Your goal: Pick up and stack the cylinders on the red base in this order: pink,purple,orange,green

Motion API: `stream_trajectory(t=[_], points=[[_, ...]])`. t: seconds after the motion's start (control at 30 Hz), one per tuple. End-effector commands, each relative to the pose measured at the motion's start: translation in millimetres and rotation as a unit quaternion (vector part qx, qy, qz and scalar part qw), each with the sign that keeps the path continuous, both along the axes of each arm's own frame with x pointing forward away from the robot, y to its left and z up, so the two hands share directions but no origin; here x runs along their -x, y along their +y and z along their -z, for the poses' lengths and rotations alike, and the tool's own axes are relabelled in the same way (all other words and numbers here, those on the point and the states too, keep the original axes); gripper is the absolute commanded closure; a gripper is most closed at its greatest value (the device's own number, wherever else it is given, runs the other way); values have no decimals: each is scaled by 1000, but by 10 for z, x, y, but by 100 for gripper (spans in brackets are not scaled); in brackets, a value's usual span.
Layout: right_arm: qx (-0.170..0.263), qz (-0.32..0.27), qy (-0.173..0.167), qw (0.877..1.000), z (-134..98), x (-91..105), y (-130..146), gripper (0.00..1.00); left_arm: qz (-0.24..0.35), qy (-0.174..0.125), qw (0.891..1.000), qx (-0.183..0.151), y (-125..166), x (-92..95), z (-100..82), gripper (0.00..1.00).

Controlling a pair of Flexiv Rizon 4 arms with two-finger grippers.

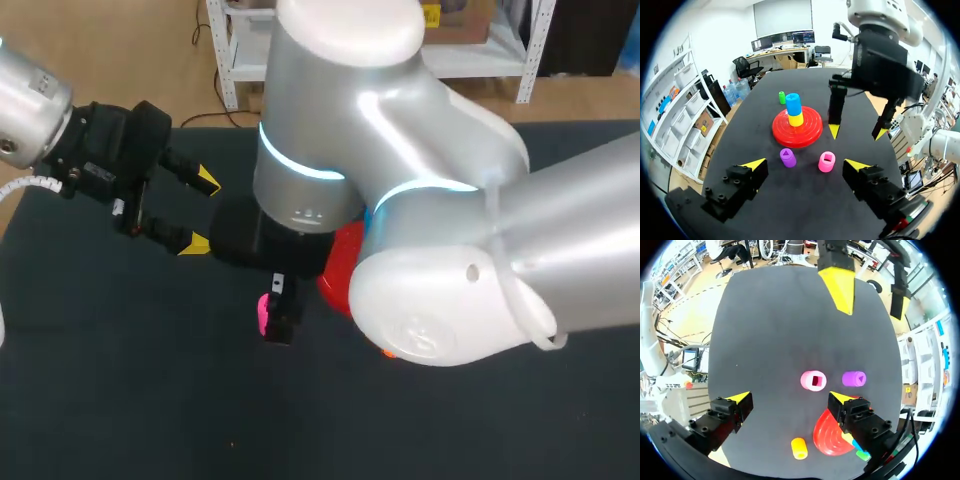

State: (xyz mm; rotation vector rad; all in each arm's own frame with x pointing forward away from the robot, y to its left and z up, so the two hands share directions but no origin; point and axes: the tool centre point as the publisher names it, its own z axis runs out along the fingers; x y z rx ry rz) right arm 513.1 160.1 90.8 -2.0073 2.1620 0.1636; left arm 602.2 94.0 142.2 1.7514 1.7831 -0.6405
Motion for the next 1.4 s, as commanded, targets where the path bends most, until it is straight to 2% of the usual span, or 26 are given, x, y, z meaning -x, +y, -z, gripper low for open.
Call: stream_trajectory(t=[0.03, 0.27, 0.6, 1.4], points=[[-4, -12, 9, 1000, 96, -66, 44, 0, 0, -1, 1000, 0, -1, -2, 7, 0], [1, -33, 16, 999, 184, -81, 84, 0, 0, -1, 1000, 0, -1, -2, 7, 0], [13, -42, 2, 999, 282, -89, 112, 0, 0, -1, 1000, 0, -1, -2, 7, 0], [-1, -70, 9, 998, 481, -233, 83, 0, 0, -1, 1000, 0, -1, -2, 7, 0]])
